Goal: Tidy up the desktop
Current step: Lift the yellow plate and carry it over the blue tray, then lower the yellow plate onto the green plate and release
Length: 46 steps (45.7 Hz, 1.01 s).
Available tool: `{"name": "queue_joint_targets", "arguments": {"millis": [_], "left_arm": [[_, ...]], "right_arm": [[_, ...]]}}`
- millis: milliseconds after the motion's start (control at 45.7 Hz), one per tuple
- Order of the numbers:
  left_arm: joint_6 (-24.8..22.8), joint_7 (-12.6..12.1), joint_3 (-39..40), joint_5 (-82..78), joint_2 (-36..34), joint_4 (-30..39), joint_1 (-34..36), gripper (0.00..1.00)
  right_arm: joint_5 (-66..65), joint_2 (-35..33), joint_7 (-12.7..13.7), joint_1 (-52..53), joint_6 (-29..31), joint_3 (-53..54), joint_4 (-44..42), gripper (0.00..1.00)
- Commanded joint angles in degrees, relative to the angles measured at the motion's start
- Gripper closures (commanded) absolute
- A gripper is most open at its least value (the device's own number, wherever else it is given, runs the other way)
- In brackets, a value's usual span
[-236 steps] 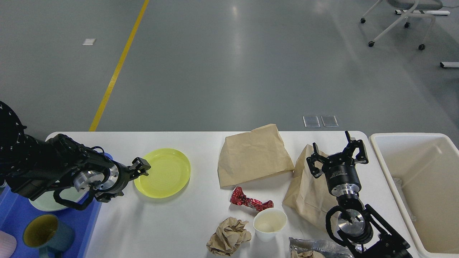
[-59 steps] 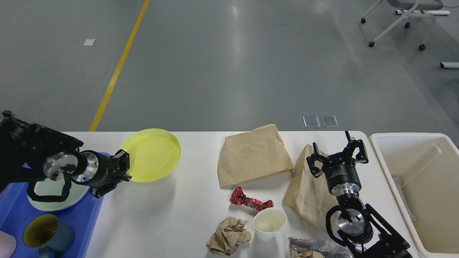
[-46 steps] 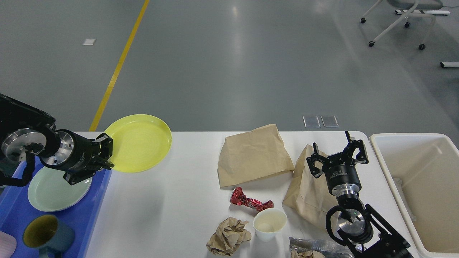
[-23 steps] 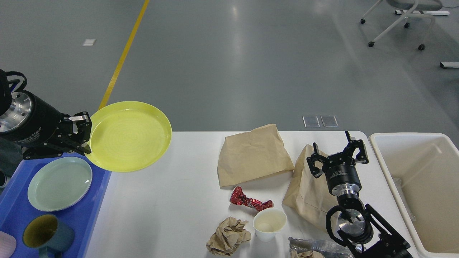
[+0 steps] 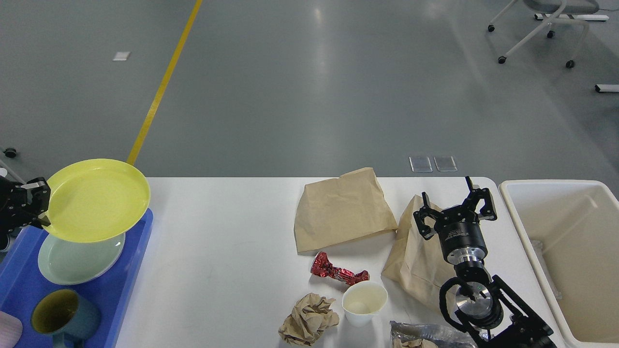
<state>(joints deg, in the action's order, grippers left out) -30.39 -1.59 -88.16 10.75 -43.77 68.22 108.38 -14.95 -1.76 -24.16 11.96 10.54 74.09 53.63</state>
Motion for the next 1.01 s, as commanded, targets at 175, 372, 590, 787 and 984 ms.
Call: {"name": "queue_joint_targets", "arguments": {"millis": [175, 372, 590, 787, 984], "left_arm": [[-0.11, -0.87, 18.89, -0.03, -3.95, -23.55, -27.33, 1.0], [0.33, -1.92, 29.62, -0.21, -3.86, -29.73, -36.48, 1.0], [2.09, -4.65, 31.73, 0.06, -3.07, -29.81, -38.59, 1.0], [4.9, -5.09, 33.58, -0.12, -1.23, -30.34, -42.37, 1.0], [6.31, -4.91, 36.3, -0.12, 0.09, -32.1, -45.71, 1.0]], "right_arm": [[0.01, 0.0, -0.01, 0.0, 0.0, 0.0, -0.02, 0.0], [0.01, 0.0, -0.01, 0.0, 0.0, 0.0, -0.02, 0.0], [0.01, 0.08, -0.01, 0.0, 0.0, 0.0, -0.02, 0.0], [0.01, 0.0, -0.01, 0.0, 0.0, 0.0, -0.02, 0.0], [0.01, 0.08, -0.01, 0.0, 0.0, 0.0, -0.02, 0.0]]}}
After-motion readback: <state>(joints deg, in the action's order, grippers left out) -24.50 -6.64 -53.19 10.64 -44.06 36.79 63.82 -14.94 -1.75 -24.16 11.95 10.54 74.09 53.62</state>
